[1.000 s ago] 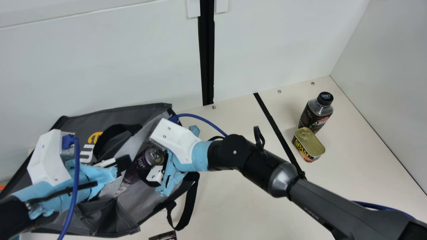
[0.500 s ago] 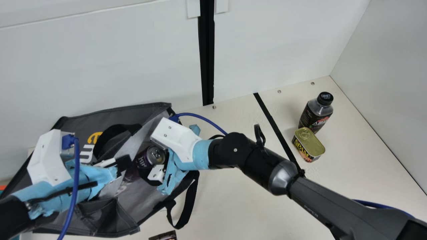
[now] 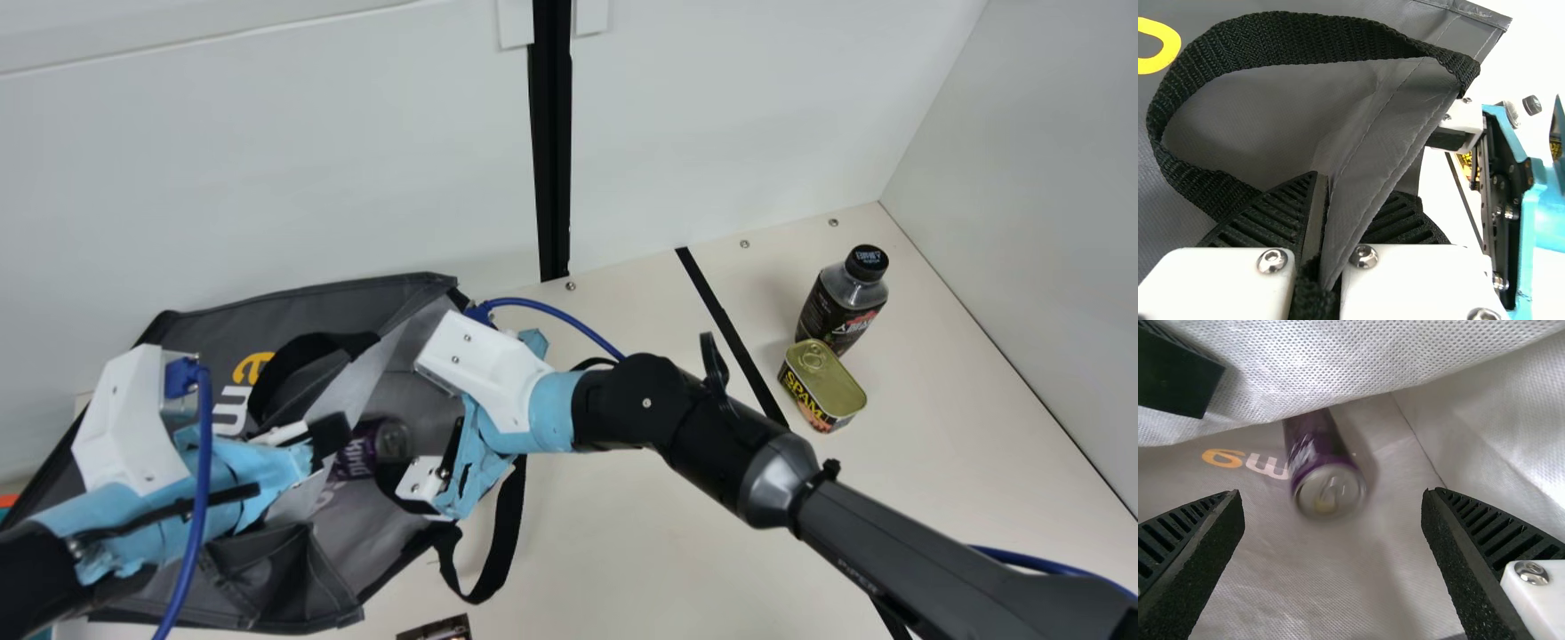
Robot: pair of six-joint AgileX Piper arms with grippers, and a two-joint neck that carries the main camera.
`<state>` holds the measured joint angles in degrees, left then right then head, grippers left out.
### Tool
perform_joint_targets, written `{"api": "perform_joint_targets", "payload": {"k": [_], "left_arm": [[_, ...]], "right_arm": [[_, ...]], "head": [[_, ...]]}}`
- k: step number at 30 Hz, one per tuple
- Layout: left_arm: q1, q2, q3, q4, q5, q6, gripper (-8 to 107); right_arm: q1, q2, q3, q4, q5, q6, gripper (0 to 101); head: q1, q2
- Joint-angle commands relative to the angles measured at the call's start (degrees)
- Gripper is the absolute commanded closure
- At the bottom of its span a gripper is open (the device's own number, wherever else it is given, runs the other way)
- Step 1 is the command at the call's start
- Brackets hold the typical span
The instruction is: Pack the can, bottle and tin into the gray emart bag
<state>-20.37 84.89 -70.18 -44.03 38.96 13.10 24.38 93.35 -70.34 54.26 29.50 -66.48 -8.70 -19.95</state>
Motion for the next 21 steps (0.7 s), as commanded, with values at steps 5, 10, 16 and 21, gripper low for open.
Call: {"api": "perform_joint_targets", "payload": {"k": [5, 10, 16, 21], "left_arm": [[0.00, 0.00, 0.00, 0.00, 0.00, 0.00, 89], [0.00, 0.00, 0.00, 0.00, 0.00, 0.00, 89], [0.00, 0.00, 0.00, 0.00, 0.00, 0.00, 89], [0.00, 0.00, 0.00, 0.00, 0.00, 0.00, 89]], "right_arm": [[-0.34, -1.89, 0.58, -1.54, 0.06, 1.77, 10], [-0.77, -3.85, 1.13, -2.98, 0.19, 3.56, 10], [-1.36, -6.38, 1.99, -4.98, 0.21, 5.85, 10], [-1.91, -8.52, 2.77, -6.93, 0.21, 7.88, 10]], "head": [[-1.30, -0.05], [-1.30, -0.05], [-1.30, -0.05], [-1.30, -0.05]]}}
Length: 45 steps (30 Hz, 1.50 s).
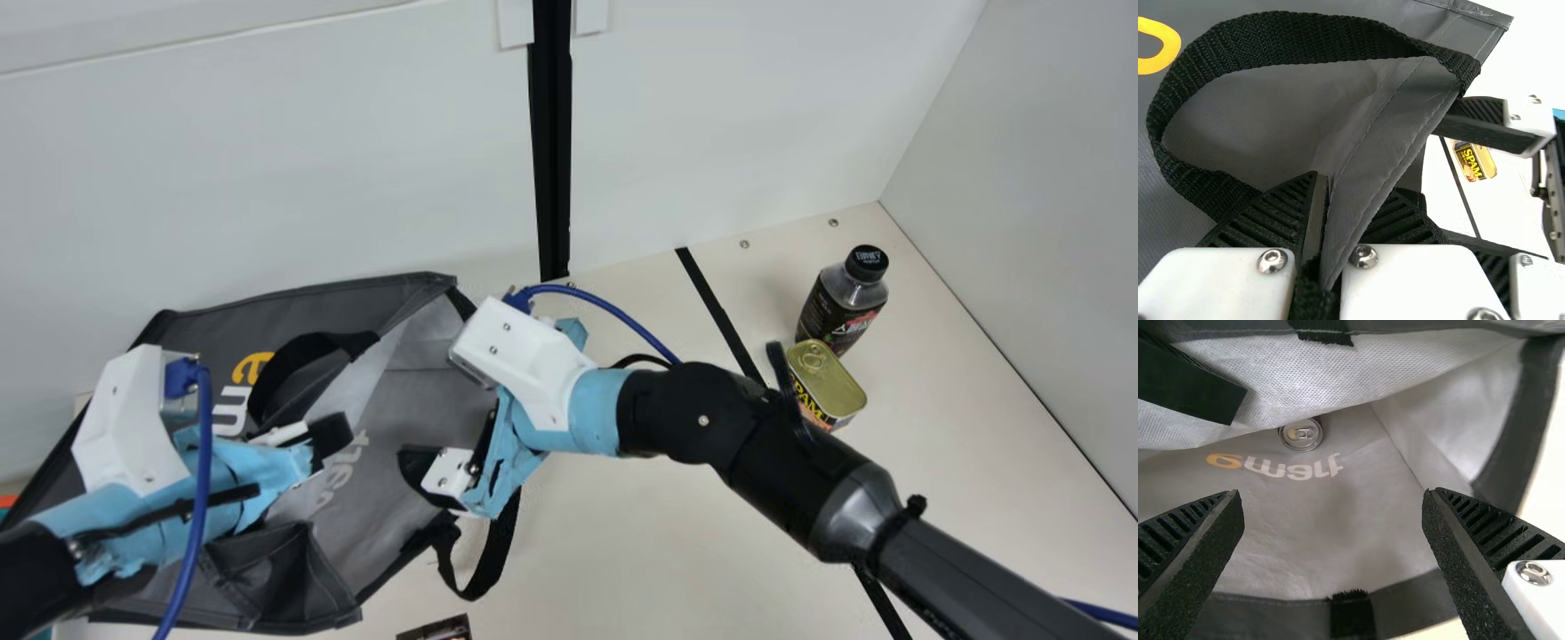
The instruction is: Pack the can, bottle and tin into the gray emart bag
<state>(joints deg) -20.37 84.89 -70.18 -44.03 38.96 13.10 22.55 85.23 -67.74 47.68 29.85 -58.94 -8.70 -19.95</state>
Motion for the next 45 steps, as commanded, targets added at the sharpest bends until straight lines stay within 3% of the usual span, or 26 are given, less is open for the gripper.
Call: {"api": "perform_joint_targets", "payload": {"k": [1, 31, 45], "left_arm": [[0.00, 0.00, 0.00, 0.00, 0.00, 0.00, 89], [0.00, 0.00, 0.00, 0.00, 0.00, 0.00, 89], [0.00, 0.00, 0.00, 0.00, 0.00, 0.00, 89]], "right_arm": [[-0.19, -0.80, 0.28, -0.77, -0.12, 0.76, 10], [-5.42, -12.30, 3.08, -14.31, 1.07, 12.73, 10], [-9.21, -17.78, 4.18, -24.14, 1.31, 21.50, 10]], "head": [[-1.30, -0.05], [-1.30, -0.05], [-1.30, -0.05]]}}
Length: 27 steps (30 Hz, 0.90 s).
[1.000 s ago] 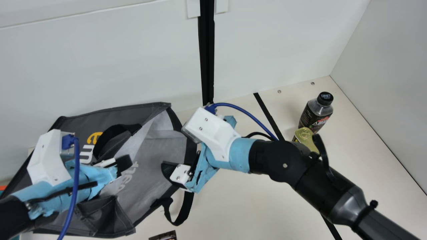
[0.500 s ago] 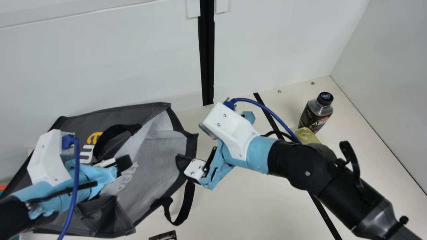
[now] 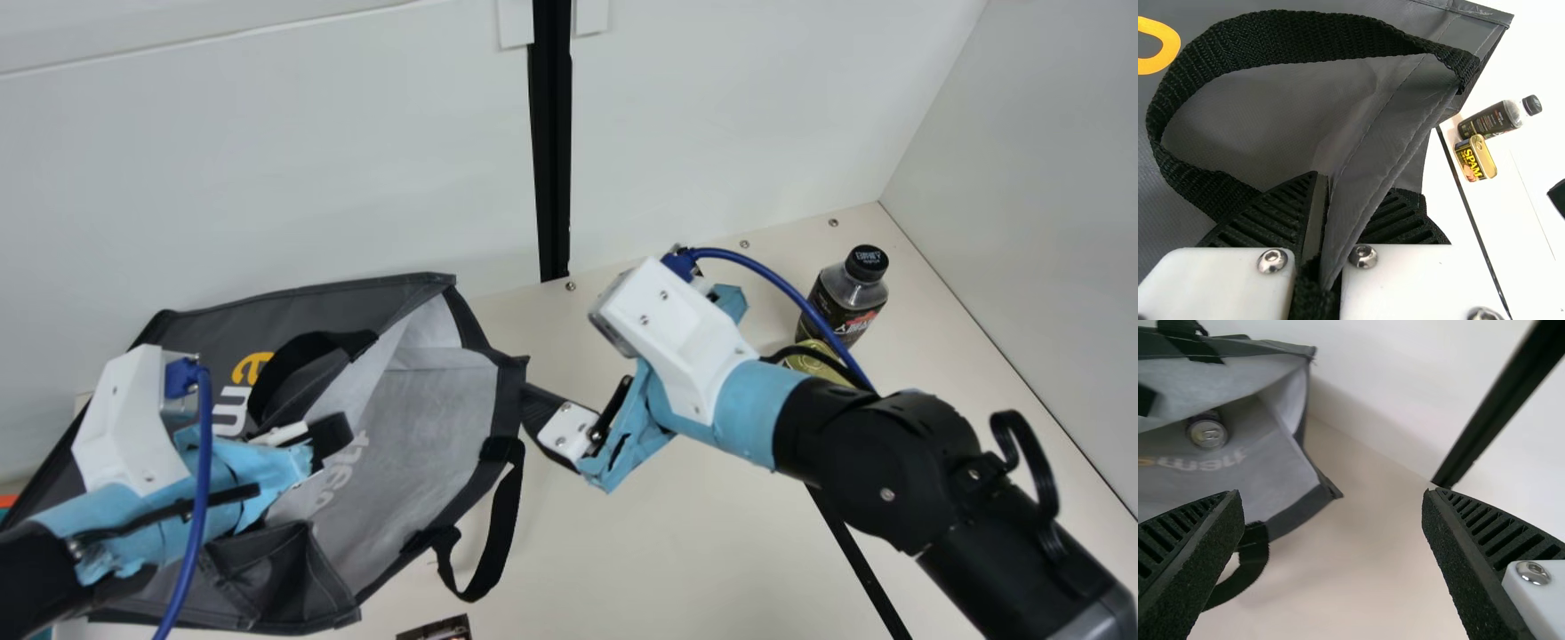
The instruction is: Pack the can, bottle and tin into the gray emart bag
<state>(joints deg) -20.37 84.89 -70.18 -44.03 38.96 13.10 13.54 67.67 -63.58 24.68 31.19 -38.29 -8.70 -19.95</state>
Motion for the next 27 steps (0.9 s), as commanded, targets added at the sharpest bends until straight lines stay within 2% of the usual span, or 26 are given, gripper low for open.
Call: {"api": "perform_joint_targets", "payload": {"k": [1, 15, 27], "left_arm": [[0.00, 0.00, 0.00, 0.00, 0.00, 0.00, 89], [0.00, 0.00, 0.00, 0.00, 0.00, 0.00, 89], [0.00, 0.00, 0.00, 0.00, 0.00, 0.00, 89]], "right_arm": [[-0.49, -0.61, 0.07, -1.94, 0.06, 1.58, 10], [-5.01, -5.17, 0.14, -12.62, 1.61, 10.70, 10], [-7.72, -7.93, -1.07, -24.58, 4.29, 20.53, 10]], "head": [[-1.30, -0.05], [-1.30, -0.05], [-1.30, -0.05]]}}
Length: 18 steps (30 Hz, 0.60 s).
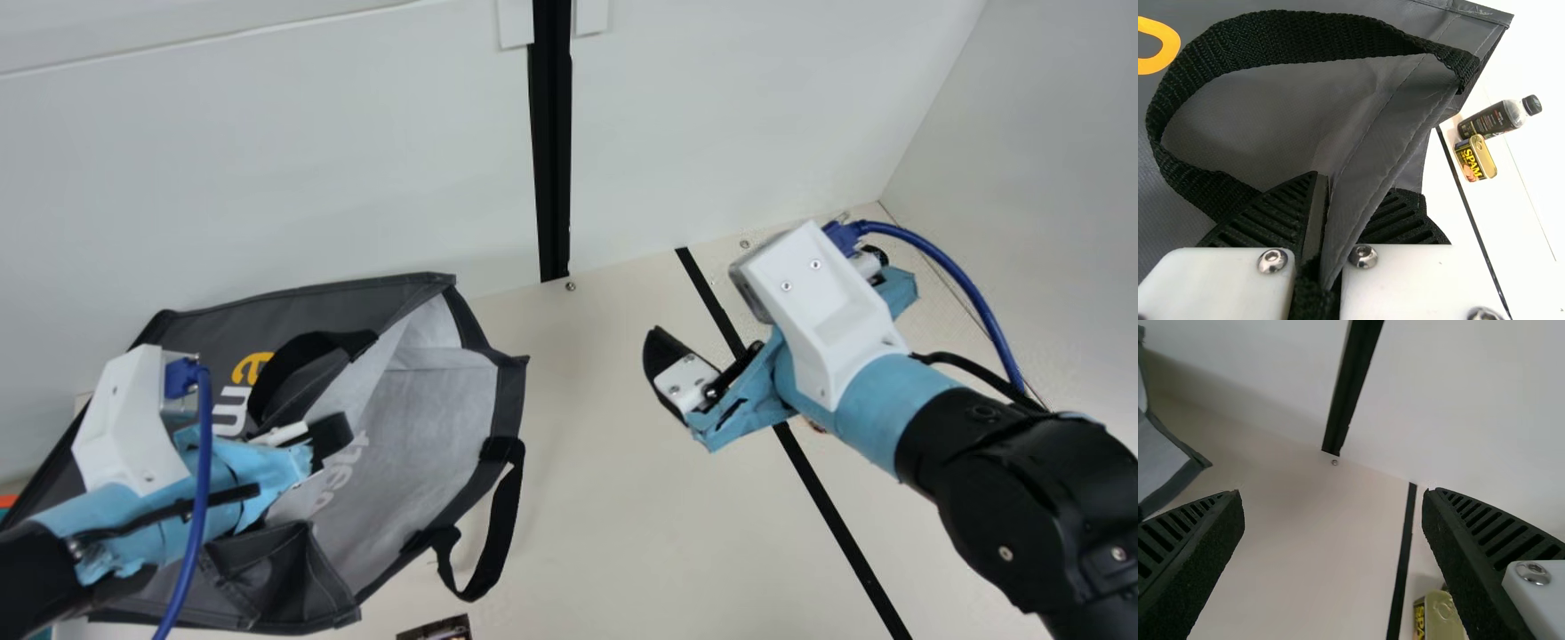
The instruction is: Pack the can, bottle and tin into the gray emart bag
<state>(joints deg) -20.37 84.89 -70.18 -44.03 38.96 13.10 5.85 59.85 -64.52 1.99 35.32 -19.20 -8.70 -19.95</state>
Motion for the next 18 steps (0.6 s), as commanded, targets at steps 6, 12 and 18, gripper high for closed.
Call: {"api": "perform_joint_targets", "payload": {"k": [6, 12, 18], "left_arm": [[0.00, 0.00, 0.00, 0.00, 0.00, 0.00, 89], [0.00, 0.00, 0.00, 0.00, 0.00, 0.00, 89], [0.00, 0.00, 0.00, 0.00, 0.00, 0.00, 89]], "right_arm": [[-0.48, -1.26, -0.70, -7.20, 1.97, 6.07, 10], [-0.80, -2.27, -1.48, -11.21, 3.94, 9.64, 10], [-1.14, -3.24, -2.39, -13.77, 5.74, 11.74, 10]], "head": [[-1.30, -0.05], [-1.30, -0.05], [-1.30, -0.05]]}}
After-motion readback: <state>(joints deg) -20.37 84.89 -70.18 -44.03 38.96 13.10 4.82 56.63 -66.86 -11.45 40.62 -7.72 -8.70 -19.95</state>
